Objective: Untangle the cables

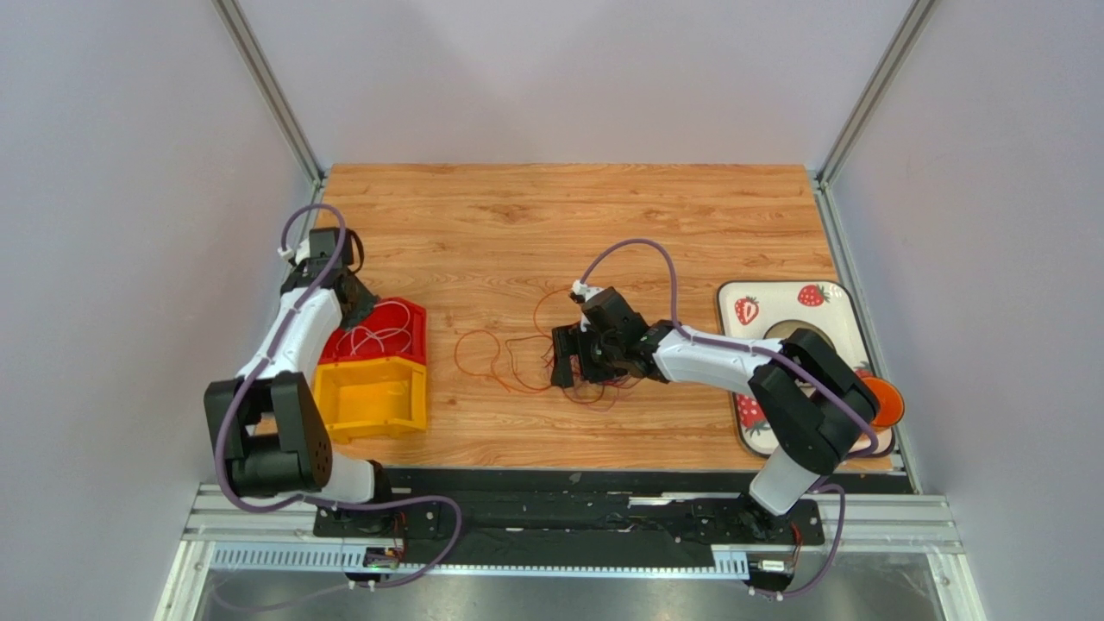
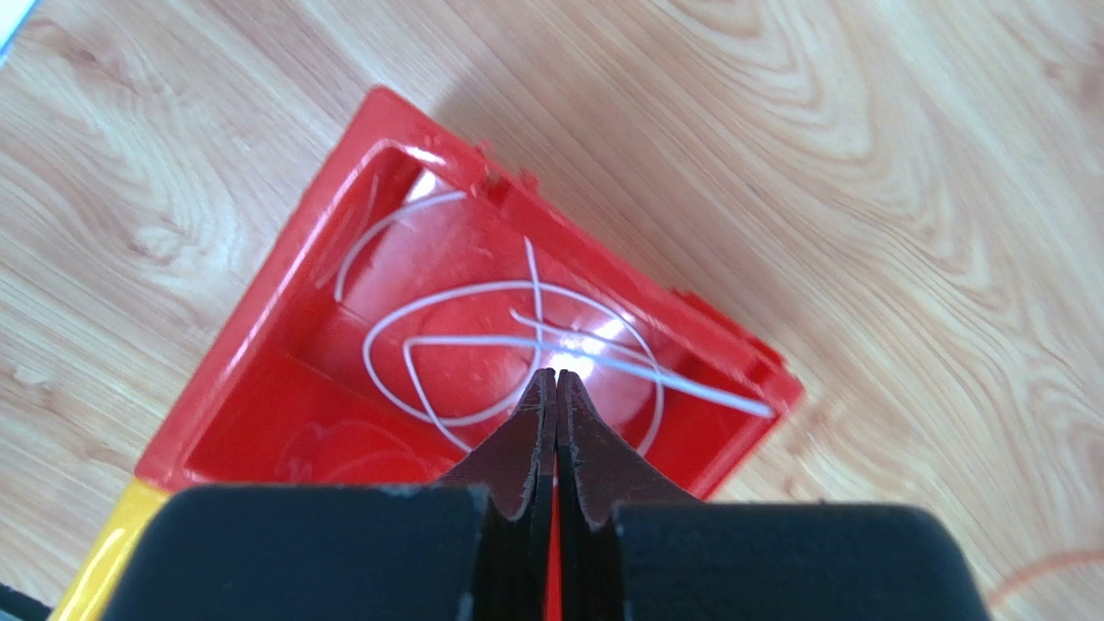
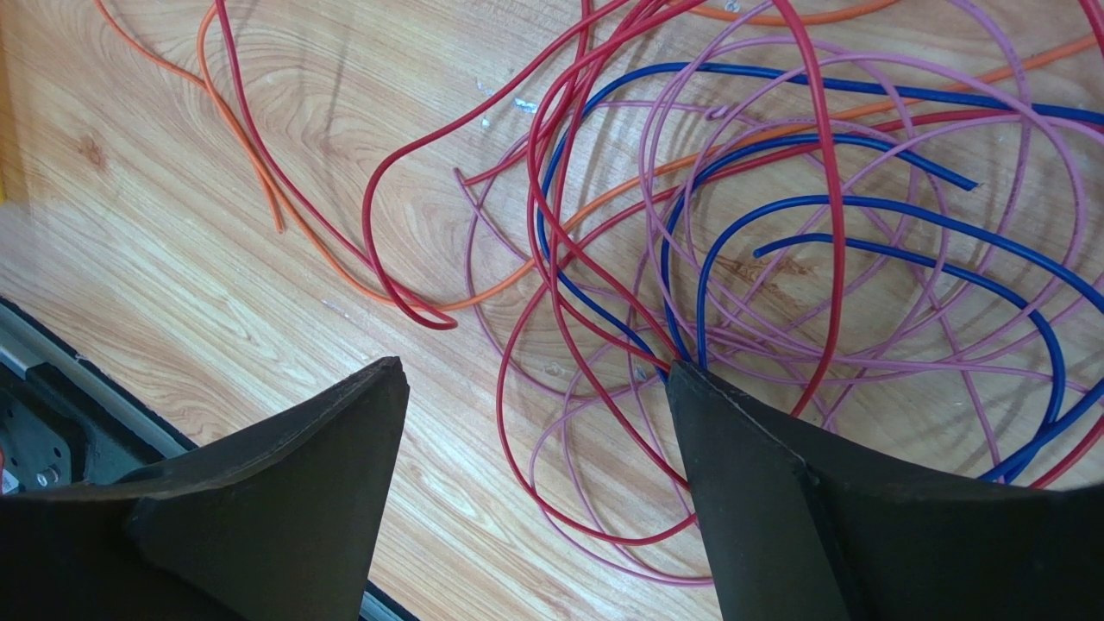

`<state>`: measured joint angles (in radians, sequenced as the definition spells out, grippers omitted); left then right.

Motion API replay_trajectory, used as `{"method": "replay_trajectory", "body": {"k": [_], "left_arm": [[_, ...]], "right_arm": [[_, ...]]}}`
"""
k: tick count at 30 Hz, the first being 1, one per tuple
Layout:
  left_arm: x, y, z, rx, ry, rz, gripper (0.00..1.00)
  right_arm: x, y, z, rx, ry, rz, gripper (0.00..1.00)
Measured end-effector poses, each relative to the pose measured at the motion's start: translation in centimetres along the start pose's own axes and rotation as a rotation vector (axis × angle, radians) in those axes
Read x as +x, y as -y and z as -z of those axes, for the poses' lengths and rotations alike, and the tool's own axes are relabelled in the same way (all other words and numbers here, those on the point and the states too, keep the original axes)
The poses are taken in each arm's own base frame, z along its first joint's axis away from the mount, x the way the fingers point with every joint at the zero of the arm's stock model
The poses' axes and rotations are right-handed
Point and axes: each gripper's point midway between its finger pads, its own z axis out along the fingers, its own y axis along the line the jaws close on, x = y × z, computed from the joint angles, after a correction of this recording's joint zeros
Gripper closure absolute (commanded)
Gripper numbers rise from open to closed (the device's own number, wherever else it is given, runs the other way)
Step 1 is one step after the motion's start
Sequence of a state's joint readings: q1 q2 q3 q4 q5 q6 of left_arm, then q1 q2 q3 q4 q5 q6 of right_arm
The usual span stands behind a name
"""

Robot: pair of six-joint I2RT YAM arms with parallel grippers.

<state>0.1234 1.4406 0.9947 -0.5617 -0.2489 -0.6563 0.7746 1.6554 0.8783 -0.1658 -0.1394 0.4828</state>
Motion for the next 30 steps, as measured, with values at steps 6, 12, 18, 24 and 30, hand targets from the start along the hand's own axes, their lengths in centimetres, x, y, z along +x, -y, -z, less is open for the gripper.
{"method": "replay_trajectory", "body": {"k": [6,12,18,24,30], "left_arm": [[-1.1,1.2,4.6,0.150,0.066,0.022,0.69],[-2.2,2.3,9.6,0.268,0.125,-0.006,0.59],[-1.4,5.2,15.6,0.422,0.170,-0.134,0.58],[3.7,9.1,20.3,0.617,0.138,-0.319,0.59],[14.2,10.7,19.4,0.729,-0.022,-0.570,0.61]], "right_arm": [[0.0,-0.1,0.1,-0.001,0.003,0.009,0.18],[1.3,-0.5,1.4,-0.036,-0.013,0.030,0.17],[-2.9,-3.4,7.7,-0.078,0.113,0.067,0.15],[-8.2,-3.5,12.5,0.047,0.266,0.057,0.15],[-3.7,2.0,11.7,0.286,0.153,-0.047,0.13]]}}
